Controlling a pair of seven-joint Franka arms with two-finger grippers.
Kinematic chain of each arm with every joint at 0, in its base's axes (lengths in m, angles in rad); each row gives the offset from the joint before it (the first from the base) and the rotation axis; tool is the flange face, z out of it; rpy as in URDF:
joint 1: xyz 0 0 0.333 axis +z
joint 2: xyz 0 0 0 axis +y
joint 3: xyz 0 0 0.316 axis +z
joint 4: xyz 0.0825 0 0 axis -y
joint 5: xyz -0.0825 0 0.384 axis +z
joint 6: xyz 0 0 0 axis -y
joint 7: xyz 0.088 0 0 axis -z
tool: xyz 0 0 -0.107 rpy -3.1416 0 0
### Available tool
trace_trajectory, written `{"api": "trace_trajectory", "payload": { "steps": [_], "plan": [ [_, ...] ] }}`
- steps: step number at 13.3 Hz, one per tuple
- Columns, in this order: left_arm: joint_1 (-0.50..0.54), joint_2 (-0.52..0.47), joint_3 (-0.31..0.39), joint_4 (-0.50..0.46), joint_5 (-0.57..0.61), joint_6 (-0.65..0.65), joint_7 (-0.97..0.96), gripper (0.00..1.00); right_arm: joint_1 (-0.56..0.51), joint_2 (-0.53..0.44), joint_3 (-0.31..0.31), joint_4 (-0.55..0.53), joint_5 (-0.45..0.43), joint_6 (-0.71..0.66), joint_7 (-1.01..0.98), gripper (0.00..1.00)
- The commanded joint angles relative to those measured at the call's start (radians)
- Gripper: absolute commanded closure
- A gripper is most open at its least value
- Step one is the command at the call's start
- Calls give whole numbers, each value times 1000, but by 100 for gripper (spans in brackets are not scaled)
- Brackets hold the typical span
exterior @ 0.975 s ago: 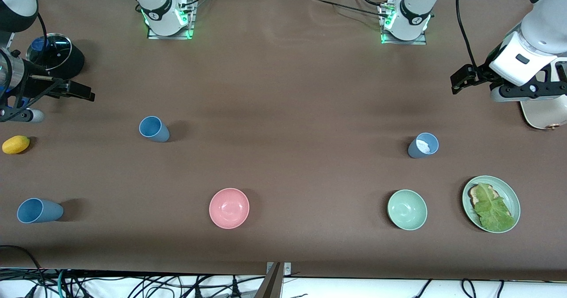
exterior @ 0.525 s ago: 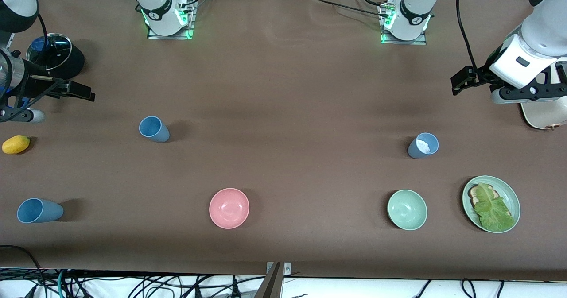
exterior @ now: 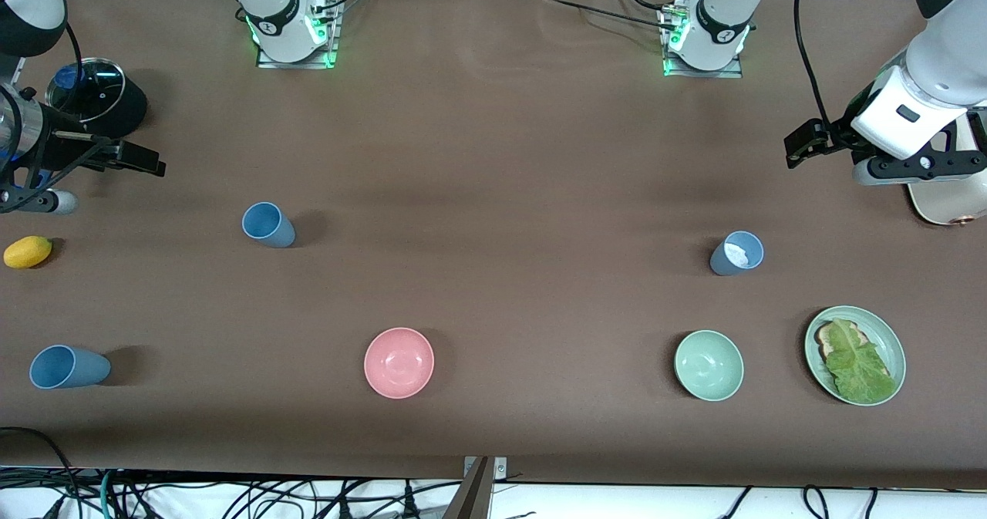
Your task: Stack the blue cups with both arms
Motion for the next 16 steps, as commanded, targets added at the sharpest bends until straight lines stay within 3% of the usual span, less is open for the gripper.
{"api": "trace_trajectory", "payload": {
  "steps": [1, 9, 16],
  "plan": [
    [1, 1, 3, 3, -13, -12, 17, 0, -17, -6, 17, 0, -13, -11, -15, 0],
    [44, 43, 4, 5, -10, 2, 46, 0, -17, -5, 17, -5, -13, -11, -15, 0],
    [110, 253, 6, -63, -8, 259, 239, 0, -5, 123, 18, -23, -14, 16, -20, 0]
  ]
}}
